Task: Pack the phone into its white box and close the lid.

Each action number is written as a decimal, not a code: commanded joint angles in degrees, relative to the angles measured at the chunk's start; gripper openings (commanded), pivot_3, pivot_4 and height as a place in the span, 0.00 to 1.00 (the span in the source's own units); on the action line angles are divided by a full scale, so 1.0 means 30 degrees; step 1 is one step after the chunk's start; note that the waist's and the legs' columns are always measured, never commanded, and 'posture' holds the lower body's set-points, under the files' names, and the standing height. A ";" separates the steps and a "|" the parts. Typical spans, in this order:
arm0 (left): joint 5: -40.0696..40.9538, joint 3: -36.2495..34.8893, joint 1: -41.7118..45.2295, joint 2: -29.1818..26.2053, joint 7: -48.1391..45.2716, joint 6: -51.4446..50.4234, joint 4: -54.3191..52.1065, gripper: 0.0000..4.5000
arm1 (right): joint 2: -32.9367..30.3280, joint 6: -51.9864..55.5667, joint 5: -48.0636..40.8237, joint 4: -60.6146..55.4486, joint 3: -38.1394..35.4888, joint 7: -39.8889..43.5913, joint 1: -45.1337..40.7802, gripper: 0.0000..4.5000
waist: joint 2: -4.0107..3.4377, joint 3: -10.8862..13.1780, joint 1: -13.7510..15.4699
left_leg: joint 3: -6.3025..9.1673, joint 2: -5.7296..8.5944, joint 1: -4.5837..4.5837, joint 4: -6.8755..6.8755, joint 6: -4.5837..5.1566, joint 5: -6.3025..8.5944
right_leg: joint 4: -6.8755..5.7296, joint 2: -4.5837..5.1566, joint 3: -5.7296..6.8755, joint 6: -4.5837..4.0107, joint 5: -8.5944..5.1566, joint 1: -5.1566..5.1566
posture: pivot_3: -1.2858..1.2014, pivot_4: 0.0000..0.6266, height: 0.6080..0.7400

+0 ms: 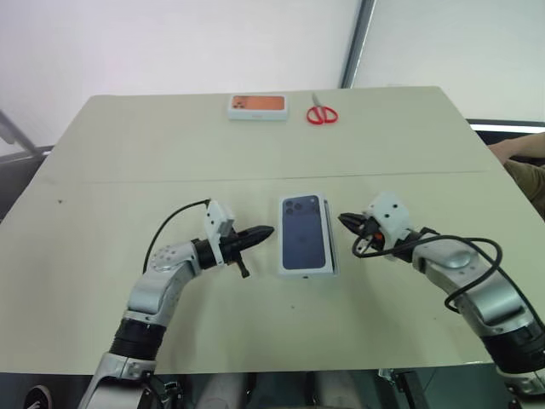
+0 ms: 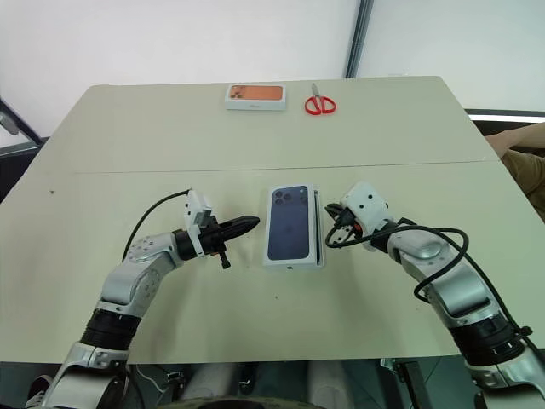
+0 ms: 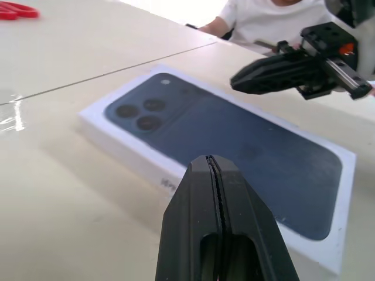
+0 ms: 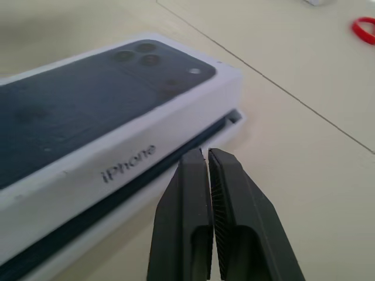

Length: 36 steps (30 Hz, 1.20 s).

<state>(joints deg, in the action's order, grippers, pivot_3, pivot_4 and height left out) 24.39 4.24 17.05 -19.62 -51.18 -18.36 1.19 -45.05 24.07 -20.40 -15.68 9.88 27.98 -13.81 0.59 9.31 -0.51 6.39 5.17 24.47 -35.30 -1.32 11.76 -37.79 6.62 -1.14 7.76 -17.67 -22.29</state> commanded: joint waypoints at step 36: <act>-0.0858 0.1834 0.1461 0.2687 0.1644 -0.2897 0.0144 0.00 | 0.1539 -0.0041 0.4497 -0.0759 -0.0676 0.2612 0.0619 0.01 | 0.0003 0.0000 0.0008 | 0.0008 0.0017 -0.0010 -0.0008 -0.0010 -0.0006 | -0.0007 0.0017 0.0011 0.0001 0.0001 0.0017 | 0.52 0.24 1.00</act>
<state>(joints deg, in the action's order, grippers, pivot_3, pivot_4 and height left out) 21.13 9.34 20.80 -12.81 -46.01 -28.89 3.98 -41.18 24.13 -6.95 -15.91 7.63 34.85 -12.08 0.60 9.31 -0.48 6.42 5.22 24.44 -35.33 -1.35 11.75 -37.81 6.67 -1.11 7.77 -17.67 -22.24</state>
